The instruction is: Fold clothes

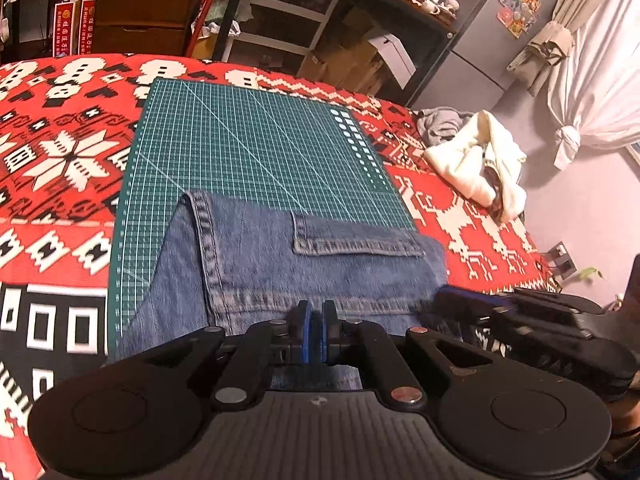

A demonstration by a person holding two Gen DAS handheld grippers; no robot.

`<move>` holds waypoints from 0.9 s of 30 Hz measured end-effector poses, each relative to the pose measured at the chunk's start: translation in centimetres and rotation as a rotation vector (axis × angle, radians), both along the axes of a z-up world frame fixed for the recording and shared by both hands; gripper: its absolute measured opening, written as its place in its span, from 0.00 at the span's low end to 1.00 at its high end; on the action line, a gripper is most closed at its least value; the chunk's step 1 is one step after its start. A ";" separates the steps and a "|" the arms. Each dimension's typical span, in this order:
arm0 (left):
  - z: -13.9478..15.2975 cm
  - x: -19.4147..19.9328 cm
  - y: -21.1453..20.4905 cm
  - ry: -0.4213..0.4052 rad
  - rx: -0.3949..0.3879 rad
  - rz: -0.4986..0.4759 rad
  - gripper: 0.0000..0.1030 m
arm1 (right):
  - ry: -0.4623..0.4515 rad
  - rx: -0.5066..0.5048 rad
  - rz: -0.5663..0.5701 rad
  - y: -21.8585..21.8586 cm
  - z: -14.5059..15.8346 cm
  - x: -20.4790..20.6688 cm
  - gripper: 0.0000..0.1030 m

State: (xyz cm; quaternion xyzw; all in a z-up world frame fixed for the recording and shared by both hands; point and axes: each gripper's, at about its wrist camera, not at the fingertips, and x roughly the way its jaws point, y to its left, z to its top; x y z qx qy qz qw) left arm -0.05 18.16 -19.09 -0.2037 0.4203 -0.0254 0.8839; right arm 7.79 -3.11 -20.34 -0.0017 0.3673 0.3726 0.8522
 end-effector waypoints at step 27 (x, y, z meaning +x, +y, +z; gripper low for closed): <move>-2.0 -1.5 -1.1 0.011 0.081 -0.008 0.07 | -0.045 -0.056 0.005 1.7 -2.5 -3.7 0.02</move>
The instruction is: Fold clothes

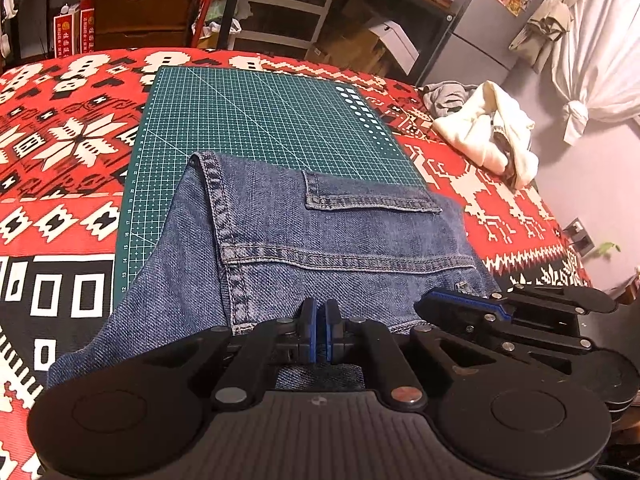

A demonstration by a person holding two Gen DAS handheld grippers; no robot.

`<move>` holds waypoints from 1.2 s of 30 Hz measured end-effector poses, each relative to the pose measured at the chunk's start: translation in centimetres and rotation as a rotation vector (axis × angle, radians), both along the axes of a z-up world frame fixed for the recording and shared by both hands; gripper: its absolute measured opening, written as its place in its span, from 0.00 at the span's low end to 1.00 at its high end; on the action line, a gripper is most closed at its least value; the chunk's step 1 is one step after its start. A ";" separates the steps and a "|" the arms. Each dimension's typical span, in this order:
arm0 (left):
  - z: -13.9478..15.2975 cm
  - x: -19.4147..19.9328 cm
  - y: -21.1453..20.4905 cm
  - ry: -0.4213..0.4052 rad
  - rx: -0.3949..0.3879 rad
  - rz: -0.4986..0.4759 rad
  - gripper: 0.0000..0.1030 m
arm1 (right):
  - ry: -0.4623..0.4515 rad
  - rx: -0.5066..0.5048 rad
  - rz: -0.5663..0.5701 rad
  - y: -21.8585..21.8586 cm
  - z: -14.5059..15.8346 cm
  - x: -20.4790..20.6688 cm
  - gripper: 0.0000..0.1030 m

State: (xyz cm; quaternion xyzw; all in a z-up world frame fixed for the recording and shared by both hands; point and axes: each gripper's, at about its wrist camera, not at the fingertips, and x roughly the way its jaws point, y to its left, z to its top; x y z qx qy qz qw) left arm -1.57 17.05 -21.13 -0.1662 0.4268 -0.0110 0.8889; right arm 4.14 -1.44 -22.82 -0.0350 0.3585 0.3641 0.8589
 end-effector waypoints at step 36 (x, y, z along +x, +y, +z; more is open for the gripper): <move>0.2 -0.3 0.6 0.093 -0.054 0.056 0.07 | -0.015 -0.154 -0.150 -1.7 0.7 0.7 0.10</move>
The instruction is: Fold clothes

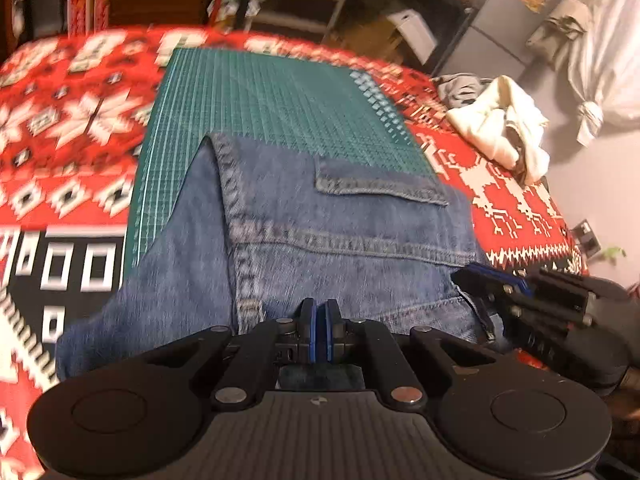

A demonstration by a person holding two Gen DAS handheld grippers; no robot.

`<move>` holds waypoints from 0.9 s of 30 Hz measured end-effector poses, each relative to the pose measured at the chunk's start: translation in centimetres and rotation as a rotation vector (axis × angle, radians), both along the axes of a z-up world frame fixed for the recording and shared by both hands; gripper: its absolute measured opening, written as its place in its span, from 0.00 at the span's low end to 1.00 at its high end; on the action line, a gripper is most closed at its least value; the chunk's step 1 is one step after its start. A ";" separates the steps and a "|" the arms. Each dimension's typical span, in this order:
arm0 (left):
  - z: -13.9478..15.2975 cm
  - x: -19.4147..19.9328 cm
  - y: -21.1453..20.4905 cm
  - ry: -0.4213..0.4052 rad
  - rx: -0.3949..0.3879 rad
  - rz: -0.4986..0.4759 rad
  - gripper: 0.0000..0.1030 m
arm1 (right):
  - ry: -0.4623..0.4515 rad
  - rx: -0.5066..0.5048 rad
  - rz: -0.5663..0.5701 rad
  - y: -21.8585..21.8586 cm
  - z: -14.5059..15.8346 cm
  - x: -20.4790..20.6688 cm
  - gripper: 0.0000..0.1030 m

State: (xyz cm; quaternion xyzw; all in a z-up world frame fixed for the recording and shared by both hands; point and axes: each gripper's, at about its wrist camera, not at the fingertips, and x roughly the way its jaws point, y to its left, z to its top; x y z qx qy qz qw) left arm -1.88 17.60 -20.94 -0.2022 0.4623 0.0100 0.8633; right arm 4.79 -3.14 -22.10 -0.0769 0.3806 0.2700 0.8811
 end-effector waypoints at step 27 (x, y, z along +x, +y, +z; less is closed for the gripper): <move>4.4 -0.4 -3.1 -0.156 0.251 -0.052 0.47 | -0.063 0.112 -0.016 -2.5 3.5 -1.0 0.13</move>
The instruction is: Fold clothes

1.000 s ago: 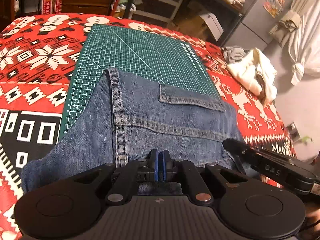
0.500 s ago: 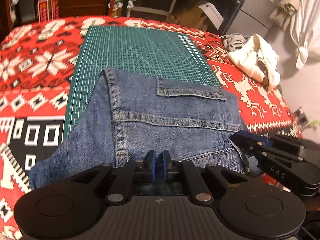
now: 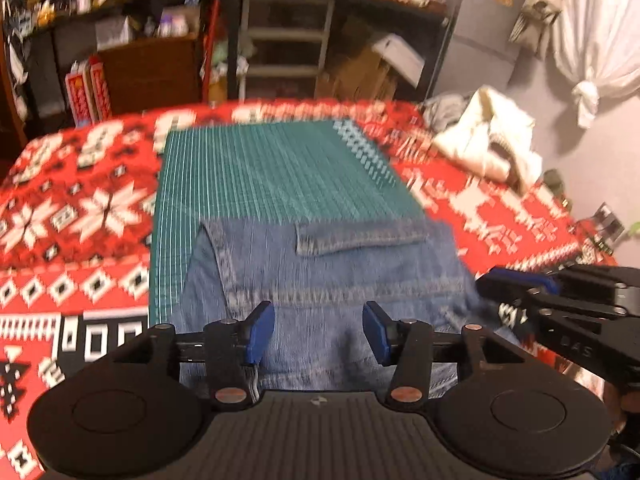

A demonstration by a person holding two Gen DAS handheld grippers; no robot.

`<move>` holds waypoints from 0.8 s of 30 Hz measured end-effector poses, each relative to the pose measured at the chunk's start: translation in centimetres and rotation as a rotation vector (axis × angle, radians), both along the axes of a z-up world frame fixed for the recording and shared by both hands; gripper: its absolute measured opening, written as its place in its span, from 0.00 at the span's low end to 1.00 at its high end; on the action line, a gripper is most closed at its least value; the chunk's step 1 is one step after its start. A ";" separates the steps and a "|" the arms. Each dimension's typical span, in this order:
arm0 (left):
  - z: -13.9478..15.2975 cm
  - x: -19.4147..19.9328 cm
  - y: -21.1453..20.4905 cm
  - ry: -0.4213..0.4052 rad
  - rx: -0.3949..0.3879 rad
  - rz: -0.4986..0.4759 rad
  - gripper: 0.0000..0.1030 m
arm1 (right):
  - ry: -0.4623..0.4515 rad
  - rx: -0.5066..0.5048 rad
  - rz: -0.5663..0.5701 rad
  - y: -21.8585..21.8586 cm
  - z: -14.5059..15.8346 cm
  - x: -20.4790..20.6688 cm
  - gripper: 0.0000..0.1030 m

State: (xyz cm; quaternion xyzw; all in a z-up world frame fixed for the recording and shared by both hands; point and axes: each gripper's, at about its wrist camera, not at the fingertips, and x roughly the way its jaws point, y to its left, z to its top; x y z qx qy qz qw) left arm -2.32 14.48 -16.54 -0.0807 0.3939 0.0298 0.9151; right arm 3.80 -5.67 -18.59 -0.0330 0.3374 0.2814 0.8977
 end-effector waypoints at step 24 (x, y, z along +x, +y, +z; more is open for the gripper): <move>-2.4 -0.6 3.2 0.029 -0.030 0.099 0.04 | 0.114 0.014 -0.013 -0.2 -3.0 1.4 0.10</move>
